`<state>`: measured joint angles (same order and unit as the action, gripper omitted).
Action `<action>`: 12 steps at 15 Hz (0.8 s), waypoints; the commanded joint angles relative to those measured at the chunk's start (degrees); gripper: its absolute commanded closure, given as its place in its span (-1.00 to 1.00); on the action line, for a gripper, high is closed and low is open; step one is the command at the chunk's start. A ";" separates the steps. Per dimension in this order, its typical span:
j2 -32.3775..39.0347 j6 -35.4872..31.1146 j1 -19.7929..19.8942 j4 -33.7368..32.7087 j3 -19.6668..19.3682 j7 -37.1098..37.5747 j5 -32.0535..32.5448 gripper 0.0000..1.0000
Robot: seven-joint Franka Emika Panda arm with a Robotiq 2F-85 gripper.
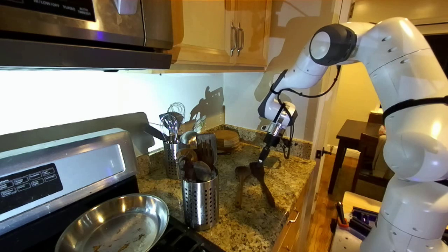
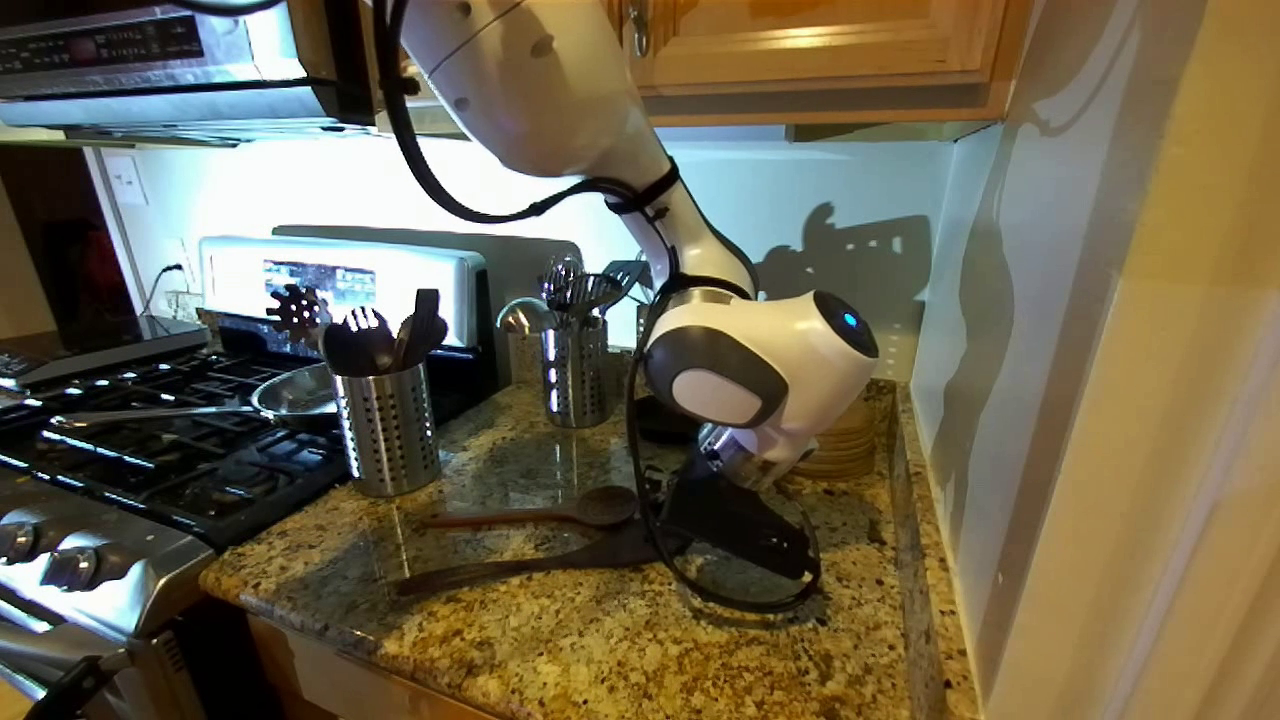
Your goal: Place the wooden spatula in the cutlery holder at the front of the countertop
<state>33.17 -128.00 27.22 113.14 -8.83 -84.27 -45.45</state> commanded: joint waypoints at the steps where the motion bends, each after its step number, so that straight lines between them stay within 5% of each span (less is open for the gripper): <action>1: 0.90 2.33 1.43 -1.25 0.66 -1.35 -0.05 0.77; 12: -0.71 4.87 4.18 3.85 -2.97 5.41 -9.09 0.77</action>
<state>33.59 -121.96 30.56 113.17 -10.44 -81.52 -51.01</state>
